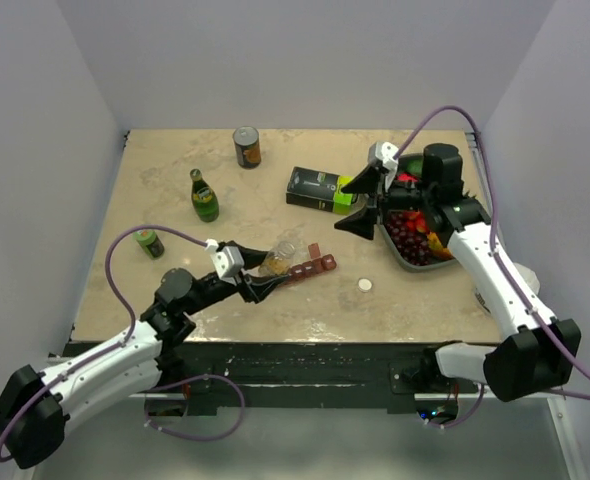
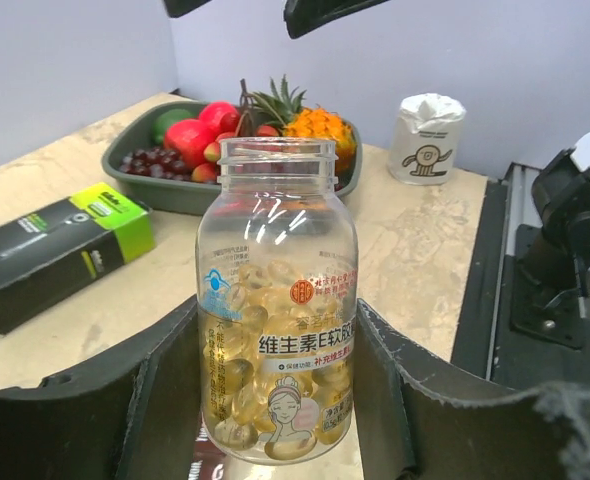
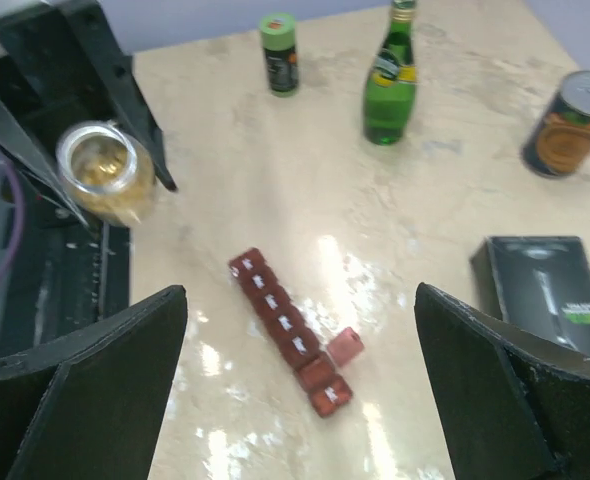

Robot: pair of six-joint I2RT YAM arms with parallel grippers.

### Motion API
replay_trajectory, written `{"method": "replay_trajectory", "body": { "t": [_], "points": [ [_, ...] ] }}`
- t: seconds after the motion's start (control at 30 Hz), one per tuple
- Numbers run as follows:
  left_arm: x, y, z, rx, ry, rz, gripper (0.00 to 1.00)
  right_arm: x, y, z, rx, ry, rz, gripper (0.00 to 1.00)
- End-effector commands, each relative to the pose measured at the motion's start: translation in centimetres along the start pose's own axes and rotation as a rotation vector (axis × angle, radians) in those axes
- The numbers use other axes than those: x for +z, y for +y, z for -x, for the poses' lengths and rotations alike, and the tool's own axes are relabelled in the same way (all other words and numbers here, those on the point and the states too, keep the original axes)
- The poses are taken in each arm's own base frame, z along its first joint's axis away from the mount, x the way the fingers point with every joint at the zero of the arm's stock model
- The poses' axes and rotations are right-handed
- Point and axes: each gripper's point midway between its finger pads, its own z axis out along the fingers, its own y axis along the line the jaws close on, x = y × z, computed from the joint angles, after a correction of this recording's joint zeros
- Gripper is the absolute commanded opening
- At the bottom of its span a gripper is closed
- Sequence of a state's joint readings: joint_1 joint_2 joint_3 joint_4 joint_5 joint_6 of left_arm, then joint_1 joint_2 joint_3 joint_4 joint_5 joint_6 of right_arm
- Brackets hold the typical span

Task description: Sort the pills into containers

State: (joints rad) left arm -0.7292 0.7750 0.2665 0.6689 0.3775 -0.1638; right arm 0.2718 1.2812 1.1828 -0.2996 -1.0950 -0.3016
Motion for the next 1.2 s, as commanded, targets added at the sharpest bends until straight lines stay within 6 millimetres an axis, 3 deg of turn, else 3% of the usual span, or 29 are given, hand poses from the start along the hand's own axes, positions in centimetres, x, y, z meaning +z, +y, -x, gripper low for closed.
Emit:
{"method": "replay_trajectory", "body": {
  "t": [0.0, 0.17, 0.2, 0.27, 0.3, 0.4, 0.47, 0.53, 0.6, 0.7, 0.73, 0.8, 0.87, 0.9, 0.93, 1.07, 1.17],
  "points": [
    [-0.3, 0.7, 3.5, 0.141, -0.070, 0.039, 0.00, -1.8, -1.9, -2.8, -0.040, 0.052, -0.129, 0.99],
    [-0.5, 1.8, 11.4, 0.170, -0.343, 0.117, 0.00, -2.7, -3.4, -4.8, -0.013, 0.067, -0.184, 0.99],
    [-0.6, 3.2, 13.1, 0.144, -0.400, 0.148, 0.00, -2.9, -3.8, -5.0, -0.012, 0.067, -0.193, 0.99],
    [-1.1, 4.0, 16.4, 0.125, -0.491, 0.107, 0.00, -2.9, -3.8, -5.7, -0.001, 0.070, -0.192, 0.99],
    [-2.1, 6.1, 18.5, 0.086, -0.580, 0.133, 0.00, -3.0, -4.0, -5.8, -0.007, 0.067, -0.199, 0.99],
    [-3.7, 8.9, 22.3, 0.079, -0.709, 0.124, 0.00, -3.2, -4.1, -6.3, -0.007, 0.063, -0.204, 0.99],
    [-3.8, 8.6, 24.1, 0.117, -0.753, 0.057, 0.00, -3.3, -3.9, -6.6, -0.007, 0.063, -0.206, 0.99],
    [-3.6, 6.3, 24.9, 0.161, -0.782, -0.068, 0.00, -3.4, -3.8, -6.6, -0.011, 0.058, -0.204, 0.99],
    [-2.1, 0.9, 24.8, 0.267, -0.730, -0.223, 0.00, -3.6, -3.7, -6.4, -0.017, 0.051, -0.203, 0.99],
    [-0.2, -4.0, 23.1, 0.358, -0.606, -0.311, 0.00, -3.8, -4.0, -6.5, -0.011, 0.053, -0.211, 0.99],
    [-0.6, -4.1, 23.7, 0.366, -0.630, -0.299, 0.00, -3.8, -4.1, -6.6, -0.011, 0.054, -0.212, 0.99],
    [-2.1, -1.0, 25.6, 0.361, -0.731, -0.185, 0.00, -3.7, -4.2, -6.8, -0.006, 0.056, -0.210, 0.99],
    [-3.7, 0.9, 28.3, 0.330, -0.858, -0.183, 0.00, -3.7, -4.3, -6.9, -0.001, 0.059, -0.215, 0.99],
    [-3.6, 2.2, 28.0, 0.247, -0.889, -0.236, 0.00, -3.9, -4.4, -6.8, -0.007, 0.060, -0.224, 0.99],
    [-3.2, 2.3, 29.4, 0.283, -0.913, -0.250, 0.00, -4.1, -4.4, -6.9, -0.008, 0.061, -0.233, 0.99],
    [-0.6, -0.4, 27.3, 0.328, -0.831, -0.347, 0.00, -4.9, -4.9, -6.9, -0.014, 0.056, -0.263, 0.99],
    [-1.1, -1.2, 24.8, 0.358, -0.751, -0.329, 0.00, -5.0, -5.2, -7.1, -0.014, 0.062, -0.269, 0.99]
  ]
}}
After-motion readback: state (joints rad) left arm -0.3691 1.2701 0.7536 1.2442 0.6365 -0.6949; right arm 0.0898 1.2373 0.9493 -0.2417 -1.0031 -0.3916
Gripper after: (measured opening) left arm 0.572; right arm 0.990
